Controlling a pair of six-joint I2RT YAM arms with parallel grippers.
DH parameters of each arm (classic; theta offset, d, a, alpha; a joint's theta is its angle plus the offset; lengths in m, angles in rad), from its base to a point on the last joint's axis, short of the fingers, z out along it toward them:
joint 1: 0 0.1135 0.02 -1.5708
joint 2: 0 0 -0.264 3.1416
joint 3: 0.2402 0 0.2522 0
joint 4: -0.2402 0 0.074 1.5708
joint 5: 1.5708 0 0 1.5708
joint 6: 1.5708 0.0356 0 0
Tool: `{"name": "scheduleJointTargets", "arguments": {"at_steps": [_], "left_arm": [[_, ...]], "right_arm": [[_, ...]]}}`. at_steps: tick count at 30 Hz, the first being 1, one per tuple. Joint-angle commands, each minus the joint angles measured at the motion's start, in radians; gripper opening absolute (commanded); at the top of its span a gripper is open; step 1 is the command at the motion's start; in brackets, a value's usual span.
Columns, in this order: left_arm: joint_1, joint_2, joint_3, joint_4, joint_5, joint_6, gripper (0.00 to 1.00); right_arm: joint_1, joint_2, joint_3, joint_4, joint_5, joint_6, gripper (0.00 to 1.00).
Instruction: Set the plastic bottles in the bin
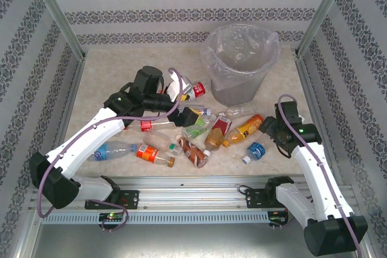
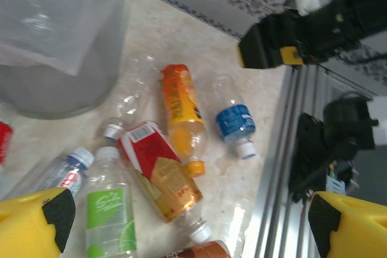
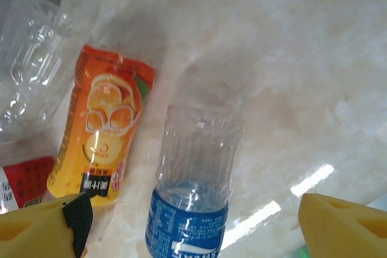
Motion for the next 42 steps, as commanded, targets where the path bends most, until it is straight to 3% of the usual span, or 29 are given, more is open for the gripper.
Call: {"name": "scheduleJointTargets", "arguments": {"at_steps": [1, 8, 22, 42], "left_arm": [[-0.037, -0.027, -0.073, 0.093, 0.056, 0.059, 1.00], [-0.062, -0.066, -0.162, 0.211, 0.079, 0.001, 1.00], [-0.133, -0.048, -0.161, 0.178, 0.026, 0.029, 1.00], [-0.142, -0.058, -0.163, 0.165, -0.034, 0.048, 1.00]], "right_arm": [[-0.013, 0.021, -0.045, -0.016, -0.076, 0.027, 0.89], [-0.031, 0.089, -0.134, 0.098, -0.151, 0.033, 0.86], [-0.060, 0.155, -0.242, 0.254, -0.167, 0.056, 0.80], [-0.087, 0.221, -0.286, 0.358, -0.198, 0.029, 0.78]]}}
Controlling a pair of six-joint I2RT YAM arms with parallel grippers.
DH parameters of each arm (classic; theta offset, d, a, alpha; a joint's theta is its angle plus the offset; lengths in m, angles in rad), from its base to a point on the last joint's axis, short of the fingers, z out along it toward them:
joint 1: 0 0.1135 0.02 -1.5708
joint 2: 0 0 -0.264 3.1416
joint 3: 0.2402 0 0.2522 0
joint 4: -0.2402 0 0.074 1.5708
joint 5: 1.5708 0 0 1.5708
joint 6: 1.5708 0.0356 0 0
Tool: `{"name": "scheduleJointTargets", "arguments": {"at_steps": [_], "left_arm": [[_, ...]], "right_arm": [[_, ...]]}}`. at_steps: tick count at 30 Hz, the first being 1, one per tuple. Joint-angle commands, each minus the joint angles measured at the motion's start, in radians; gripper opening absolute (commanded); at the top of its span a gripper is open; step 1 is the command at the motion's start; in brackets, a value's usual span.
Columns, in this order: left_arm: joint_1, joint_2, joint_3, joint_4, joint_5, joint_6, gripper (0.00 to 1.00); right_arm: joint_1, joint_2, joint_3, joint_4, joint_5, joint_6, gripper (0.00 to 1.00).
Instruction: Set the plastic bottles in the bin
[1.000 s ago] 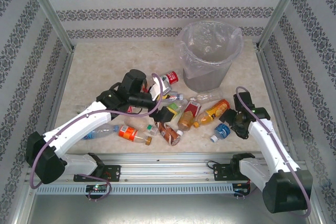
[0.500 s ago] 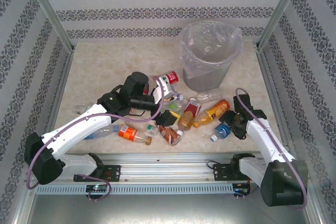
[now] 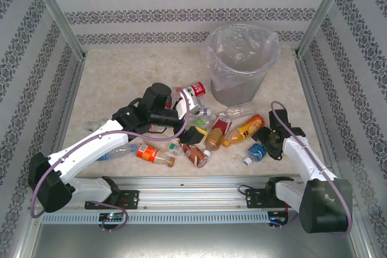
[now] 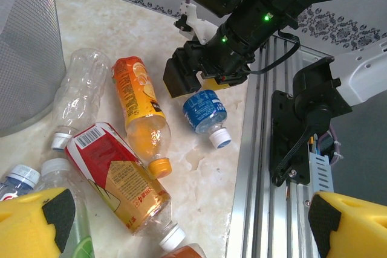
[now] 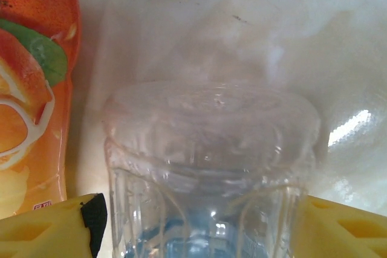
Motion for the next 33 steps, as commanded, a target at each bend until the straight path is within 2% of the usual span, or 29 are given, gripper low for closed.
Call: {"name": "scheduleJointTargets", "arguments": {"at_steps": [1, 8, 18, 25, 33], "left_arm": [[-0.018, -0.006, -0.010, 0.019, -0.019, 0.021, 1.00], [-0.018, -0.001, 0.003, -0.002, -0.027, 0.029, 1.00], [-0.018, -0.024, -0.003, 0.000, -0.056, 0.034, 1.00], [-0.018, -0.040, -0.006, 0.015, -0.065, 0.017, 1.00], [-0.015, -0.098, -0.036, 0.087, -0.089, -0.032, 1.00]], "right_arm": [[-0.008, 0.022, 0.003, -0.006, -0.006, -0.024, 0.79], [-0.012, 0.024, -0.008, 0.003, 0.009, -0.026, 0.81], [-0.013, -0.005, -0.001, 0.032, 0.018, -0.046, 0.66], [-0.013, -0.104, 0.103, -0.088, 0.080, -0.110, 0.59], [-0.007, -0.244, 0.279, -0.219, 0.129, -0.195, 0.57]]}}
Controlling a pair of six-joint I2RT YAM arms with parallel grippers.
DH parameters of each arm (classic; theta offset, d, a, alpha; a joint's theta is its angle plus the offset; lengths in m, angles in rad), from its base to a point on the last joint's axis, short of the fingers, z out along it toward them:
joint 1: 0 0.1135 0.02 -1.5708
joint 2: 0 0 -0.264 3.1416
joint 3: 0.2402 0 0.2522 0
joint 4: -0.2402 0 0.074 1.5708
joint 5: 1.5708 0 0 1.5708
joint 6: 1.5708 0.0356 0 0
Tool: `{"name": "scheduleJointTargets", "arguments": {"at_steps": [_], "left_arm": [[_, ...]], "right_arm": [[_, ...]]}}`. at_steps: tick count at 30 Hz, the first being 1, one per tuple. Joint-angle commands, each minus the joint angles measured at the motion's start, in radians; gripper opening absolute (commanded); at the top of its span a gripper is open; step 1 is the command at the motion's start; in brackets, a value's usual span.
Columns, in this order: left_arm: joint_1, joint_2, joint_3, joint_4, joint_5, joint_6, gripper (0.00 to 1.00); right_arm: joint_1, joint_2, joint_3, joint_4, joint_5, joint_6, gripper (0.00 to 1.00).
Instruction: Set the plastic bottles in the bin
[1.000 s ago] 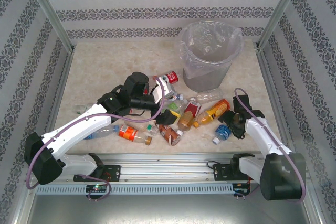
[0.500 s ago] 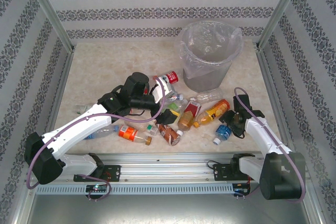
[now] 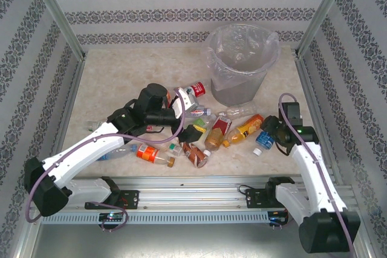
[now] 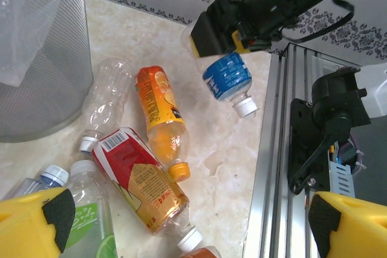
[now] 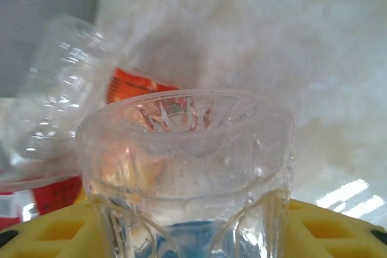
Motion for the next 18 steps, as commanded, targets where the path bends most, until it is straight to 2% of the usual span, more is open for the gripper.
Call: {"name": "scheduleJointTargets", "arguments": {"at_steps": [1, 9, 12, 18], "left_arm": [[-0.014, -0.050, -0.026, 0.084, -0.020, -0.035, 1.00], [0.013, -0.162, -0.117, 0.261, -0.036, -0.134, 1.00], [0.022, -0.193, -0.173, 0.375, -0.012, -0.154, 1.00], [0.040, -0.240, -0.219, 0.497, -0.017, -0.222, 1.00]], "right_arm": [[0.003, -0.050, 0.099, -0.084, 0.048, -0.064, 0.57], [0.097, -0.047, 0.345, -0.064, 0.086, -0.110, 0.55], [0.163, 0.003, 0.461, -0.053, 0.124, -0.146, 0.55], [0.257, 0.143, 0.696, -0.045, 0.190, -0.235, 0.55]]}}
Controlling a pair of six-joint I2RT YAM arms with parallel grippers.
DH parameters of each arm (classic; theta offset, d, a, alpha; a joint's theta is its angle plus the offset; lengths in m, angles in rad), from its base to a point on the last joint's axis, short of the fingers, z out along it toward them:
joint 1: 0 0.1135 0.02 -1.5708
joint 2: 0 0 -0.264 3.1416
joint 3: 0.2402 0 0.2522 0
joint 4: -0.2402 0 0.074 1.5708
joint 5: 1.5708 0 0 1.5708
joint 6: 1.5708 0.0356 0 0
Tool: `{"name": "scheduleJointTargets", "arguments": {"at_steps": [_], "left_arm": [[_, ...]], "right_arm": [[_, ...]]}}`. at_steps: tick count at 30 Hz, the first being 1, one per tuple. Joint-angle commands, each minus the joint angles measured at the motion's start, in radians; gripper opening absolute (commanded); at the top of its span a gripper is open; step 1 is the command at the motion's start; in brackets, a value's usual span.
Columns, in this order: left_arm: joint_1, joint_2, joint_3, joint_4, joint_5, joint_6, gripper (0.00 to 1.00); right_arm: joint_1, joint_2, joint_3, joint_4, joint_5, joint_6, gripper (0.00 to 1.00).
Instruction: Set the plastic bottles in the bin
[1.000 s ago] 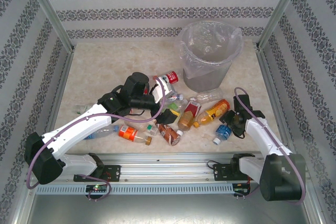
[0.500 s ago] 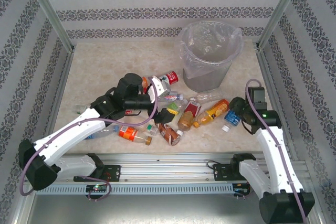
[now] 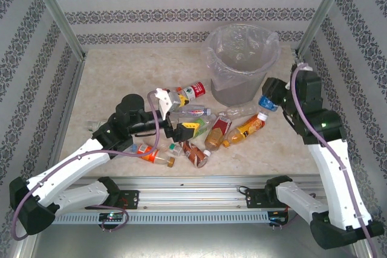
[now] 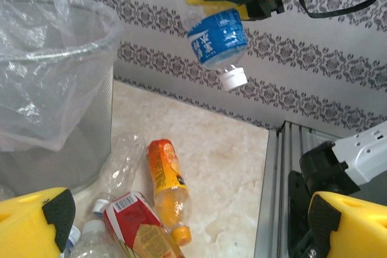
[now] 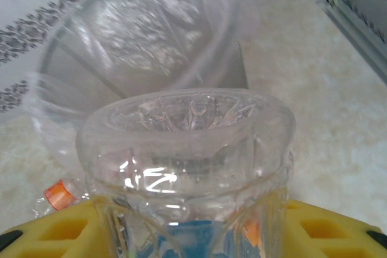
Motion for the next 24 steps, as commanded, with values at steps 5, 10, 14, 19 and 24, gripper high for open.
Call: {"name": "scheduleJointTargets", "arguments": {"at_steps": [5, 10, 14, 19, 24], "left_arm": [[0.025, -0.057, -0.052, 0.248, 0.011, -0.118, 1.00], [0.049, -0.085, -0.070, 0.294, 0.006, -0.152, 1.00], [0.084, -0.093, -0.075, 0.316, 0.004, -0.188, 1.00], [0.117, -0.083, -0.069, 0.302, 0.016, -0.199, 1.00], [0.134, -0.073, -0.056, 0.265, 0.027, -0.185, 1.00]], "right_arm": [[0.077, 0.183, 0.260, 0.020, 0.092, -0.147, 0.55], [0.098, 0.341, 0.436, 0.010, 0.093, -0.203, 0.55], [0.097, 0.475, 0.584, -0.016, 0.081, -0.250, 0.55], [0.083, 0.667, 0.797, -0.103, 0.056, -0.291, 0.55], [0.061, 0.821, 0.951, -0.163, 0.032, -0.306, 0.55]]}}
